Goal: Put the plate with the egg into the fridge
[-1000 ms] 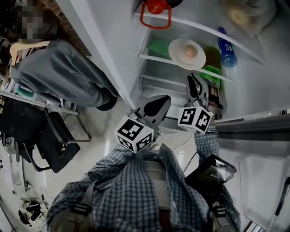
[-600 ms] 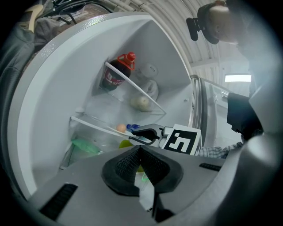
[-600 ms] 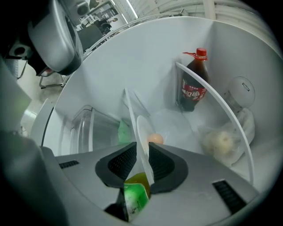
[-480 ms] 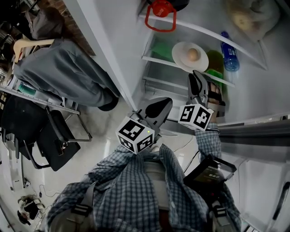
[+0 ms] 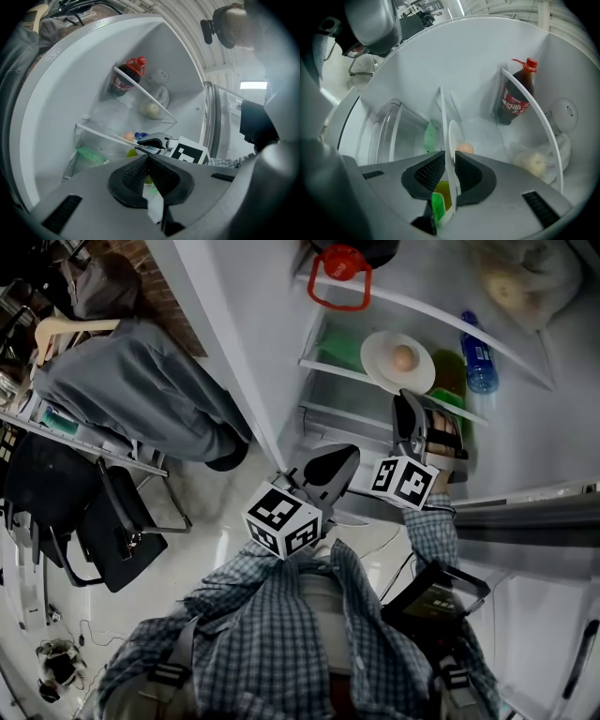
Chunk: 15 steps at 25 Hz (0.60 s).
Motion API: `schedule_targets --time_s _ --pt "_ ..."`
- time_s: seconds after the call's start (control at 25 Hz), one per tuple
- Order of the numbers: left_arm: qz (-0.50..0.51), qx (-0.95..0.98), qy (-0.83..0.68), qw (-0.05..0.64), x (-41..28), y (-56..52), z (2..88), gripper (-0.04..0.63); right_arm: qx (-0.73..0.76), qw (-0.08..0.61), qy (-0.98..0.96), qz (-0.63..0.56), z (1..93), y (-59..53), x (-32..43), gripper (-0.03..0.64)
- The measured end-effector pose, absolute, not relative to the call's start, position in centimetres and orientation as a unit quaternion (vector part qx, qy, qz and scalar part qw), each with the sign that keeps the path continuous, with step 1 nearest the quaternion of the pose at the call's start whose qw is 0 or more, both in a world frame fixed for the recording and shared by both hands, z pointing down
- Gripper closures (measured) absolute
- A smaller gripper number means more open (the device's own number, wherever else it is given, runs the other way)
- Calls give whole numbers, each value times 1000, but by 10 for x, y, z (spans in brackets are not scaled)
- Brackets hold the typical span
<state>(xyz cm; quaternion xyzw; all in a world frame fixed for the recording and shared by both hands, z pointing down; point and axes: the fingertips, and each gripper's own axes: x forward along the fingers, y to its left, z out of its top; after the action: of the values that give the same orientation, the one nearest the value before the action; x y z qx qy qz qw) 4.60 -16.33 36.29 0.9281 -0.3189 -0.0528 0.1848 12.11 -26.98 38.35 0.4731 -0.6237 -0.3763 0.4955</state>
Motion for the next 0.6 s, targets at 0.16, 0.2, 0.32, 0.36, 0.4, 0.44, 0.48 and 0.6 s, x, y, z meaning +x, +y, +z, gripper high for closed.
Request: schedule_targets --time_s 0.16,0.2,0.32,0.36,0.4,0.44,0.48,0.6 --pt "-58 924 -320 199 45 -164 364 589 469 504 -615 -384 384 -271 121 549" --pt "-60 923 -320 203 44 -165 364 589 468 507 -613 -386 385 -271 121 549" --pt "-65 921 -322 208 43 -166 363 589 468 509 -608 -390 383 -272 122 554" --pt "-66 921 -322 210 42 -166 363 589 469 509 -606 -392 381 -272 122 582" --pt "-68 920 -323 213 42 -166 364 589 469 510 -604 -393 380 -273 122 588" --pt "-68 919 -323 215 41 -167 364 589 468 512 -603 -394 380 -272 122 589" --pt "-69 918 -323 217 41 -166 364 589 467 513 -602 -395 380 -272 122 589" --pt "-70 918 -323 220 42 -166 365 589 468 515 -599 -396 380 -271 123 591"
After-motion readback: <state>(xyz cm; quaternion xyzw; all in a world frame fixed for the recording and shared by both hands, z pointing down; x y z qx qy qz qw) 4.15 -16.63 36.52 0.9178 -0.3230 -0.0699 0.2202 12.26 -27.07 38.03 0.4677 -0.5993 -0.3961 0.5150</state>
